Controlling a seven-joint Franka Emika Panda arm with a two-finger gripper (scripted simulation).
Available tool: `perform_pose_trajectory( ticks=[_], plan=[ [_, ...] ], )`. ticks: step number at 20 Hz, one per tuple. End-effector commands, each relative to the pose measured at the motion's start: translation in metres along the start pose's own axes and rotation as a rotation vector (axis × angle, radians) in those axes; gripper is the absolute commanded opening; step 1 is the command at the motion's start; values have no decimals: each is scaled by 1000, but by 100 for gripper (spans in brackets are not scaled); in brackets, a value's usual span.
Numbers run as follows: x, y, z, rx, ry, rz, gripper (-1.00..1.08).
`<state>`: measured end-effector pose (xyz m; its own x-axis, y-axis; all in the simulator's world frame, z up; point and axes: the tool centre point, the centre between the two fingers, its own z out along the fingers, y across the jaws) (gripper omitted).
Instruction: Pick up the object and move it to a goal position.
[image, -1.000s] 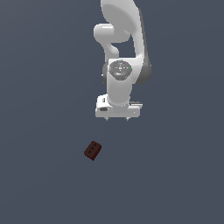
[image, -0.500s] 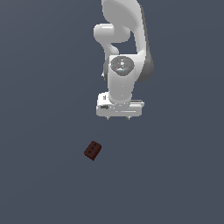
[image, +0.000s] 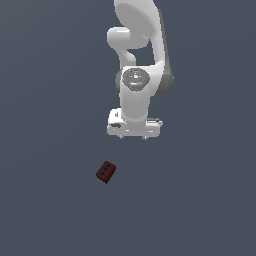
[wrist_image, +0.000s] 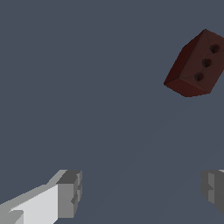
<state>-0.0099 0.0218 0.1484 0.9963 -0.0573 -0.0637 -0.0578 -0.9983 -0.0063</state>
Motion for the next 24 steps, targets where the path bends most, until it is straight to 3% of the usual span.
perform_pose_trajectory(
  ticks=[1,15,24],
  plan=[
    [8,6,3,2,3,31,100],
    [84,75,40,11,42,331,100],
    [110,107,60,9,60,453,100]
  ],
)
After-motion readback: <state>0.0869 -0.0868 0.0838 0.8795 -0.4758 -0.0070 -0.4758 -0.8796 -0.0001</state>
